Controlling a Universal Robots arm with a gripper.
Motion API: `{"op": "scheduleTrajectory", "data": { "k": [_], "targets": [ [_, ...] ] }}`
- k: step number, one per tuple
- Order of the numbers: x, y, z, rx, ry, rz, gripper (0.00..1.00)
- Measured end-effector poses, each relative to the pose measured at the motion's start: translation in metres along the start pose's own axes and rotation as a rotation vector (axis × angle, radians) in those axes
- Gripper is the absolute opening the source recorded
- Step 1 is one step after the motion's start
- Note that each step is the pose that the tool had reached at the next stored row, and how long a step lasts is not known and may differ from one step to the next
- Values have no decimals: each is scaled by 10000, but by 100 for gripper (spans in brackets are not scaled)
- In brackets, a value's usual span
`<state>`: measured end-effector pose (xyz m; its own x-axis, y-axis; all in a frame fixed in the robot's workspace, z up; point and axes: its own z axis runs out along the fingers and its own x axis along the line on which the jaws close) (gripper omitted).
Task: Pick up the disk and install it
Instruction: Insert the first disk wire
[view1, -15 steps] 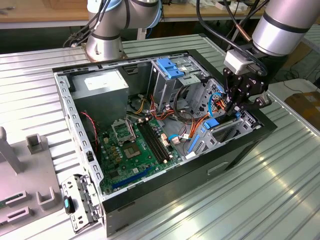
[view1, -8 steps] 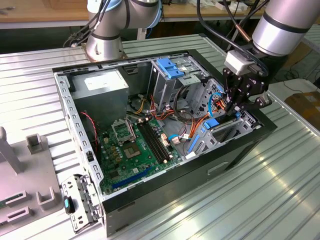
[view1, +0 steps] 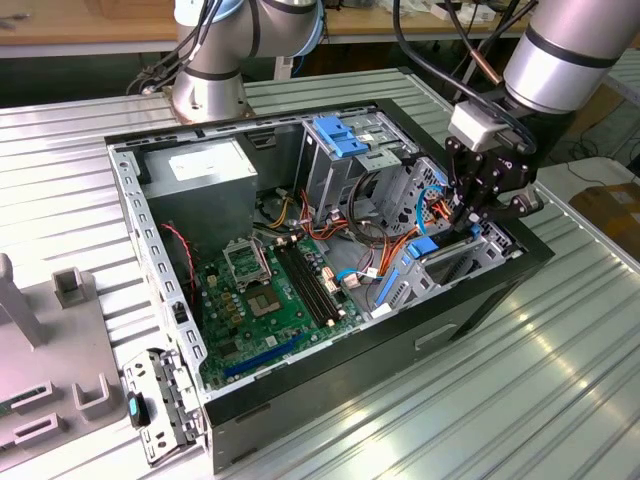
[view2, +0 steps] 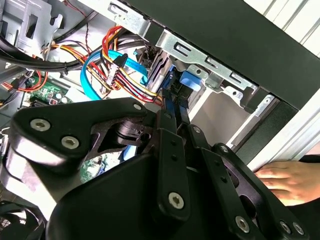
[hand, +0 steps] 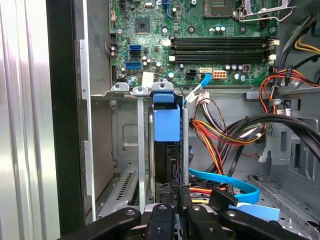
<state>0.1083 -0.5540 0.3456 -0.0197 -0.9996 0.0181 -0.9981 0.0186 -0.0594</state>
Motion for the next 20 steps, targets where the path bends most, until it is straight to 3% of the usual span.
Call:
{"op": "scheduleTrajectory", "data": {
  "k": [5,8,20],
  "targets": [
    [0,0,2,0,-17,1,16],
    [1,-2,-36,0,-17,1,16],
    [1,-2,-31,3,-51,-205,16]
  ]
}}
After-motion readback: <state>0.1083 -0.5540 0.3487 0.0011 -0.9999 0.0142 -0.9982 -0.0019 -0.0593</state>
